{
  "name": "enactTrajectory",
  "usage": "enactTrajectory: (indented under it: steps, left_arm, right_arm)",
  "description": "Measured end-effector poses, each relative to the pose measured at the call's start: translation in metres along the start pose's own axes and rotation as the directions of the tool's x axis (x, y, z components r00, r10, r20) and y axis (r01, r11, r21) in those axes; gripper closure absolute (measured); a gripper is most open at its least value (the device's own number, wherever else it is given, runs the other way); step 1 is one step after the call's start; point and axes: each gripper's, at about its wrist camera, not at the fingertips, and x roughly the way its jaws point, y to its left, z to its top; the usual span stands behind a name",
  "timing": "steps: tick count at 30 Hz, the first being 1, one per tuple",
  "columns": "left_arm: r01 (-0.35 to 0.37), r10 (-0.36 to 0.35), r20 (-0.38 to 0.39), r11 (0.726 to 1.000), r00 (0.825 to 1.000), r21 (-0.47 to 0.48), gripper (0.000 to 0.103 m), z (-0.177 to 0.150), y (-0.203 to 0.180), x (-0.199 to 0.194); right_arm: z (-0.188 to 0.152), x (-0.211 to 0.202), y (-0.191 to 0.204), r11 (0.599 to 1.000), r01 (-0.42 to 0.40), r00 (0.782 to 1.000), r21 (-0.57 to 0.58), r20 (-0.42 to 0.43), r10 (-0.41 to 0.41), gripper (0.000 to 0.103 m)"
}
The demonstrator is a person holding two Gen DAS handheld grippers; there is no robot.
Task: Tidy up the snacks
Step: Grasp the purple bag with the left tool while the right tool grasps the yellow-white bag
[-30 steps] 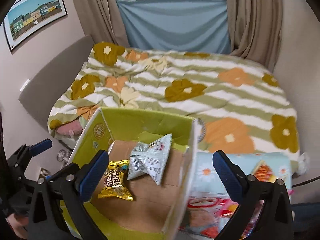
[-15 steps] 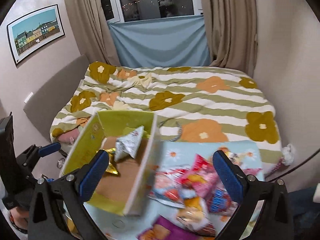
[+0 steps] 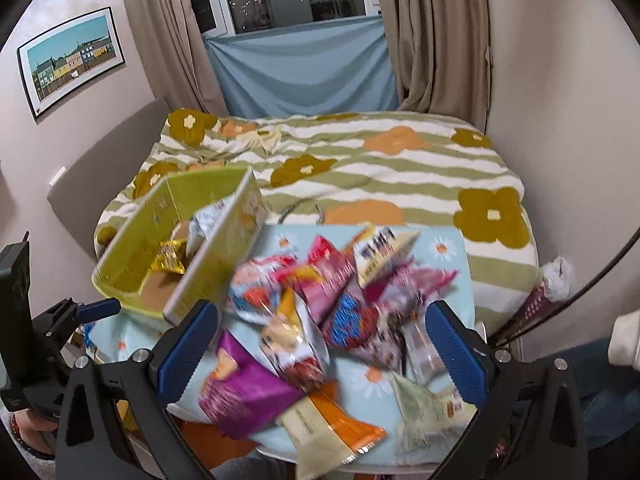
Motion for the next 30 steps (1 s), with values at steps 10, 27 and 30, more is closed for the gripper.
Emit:
enactTrajectory:
  steps: [10, 27, 30]
  left_arm:
    - [0.033, -0.032, -0.048, 0.999, 0.998, 0.019, 0.0, -0.029, -0.003, 0.047]
    - [0.138, -0.136, -0.201, 0.99, 0.97, -0.002, 0.01, -0.042, 0.01, 0.11]
    - [0.161, -0.152, -0.21, 0.987, 0.966, 0.026, 0.019, -0.043, 0.009, 0.113]
  right_arm:
    - [-0.037, 0.035, -0.013, 0.997, -0.074, 0.995, 0.006, -0.061, 0.074, 0.0]
    - [-0.046, 0.107, 0.013, 0.988, -0.151, 0.976, -0.021, -0.161, 0.146, 0.0]
    - [-0.049, 0.118, 0.018, 0.989, -0.141, 0.974, -0.032, -0.182, 0.133, 0.0]
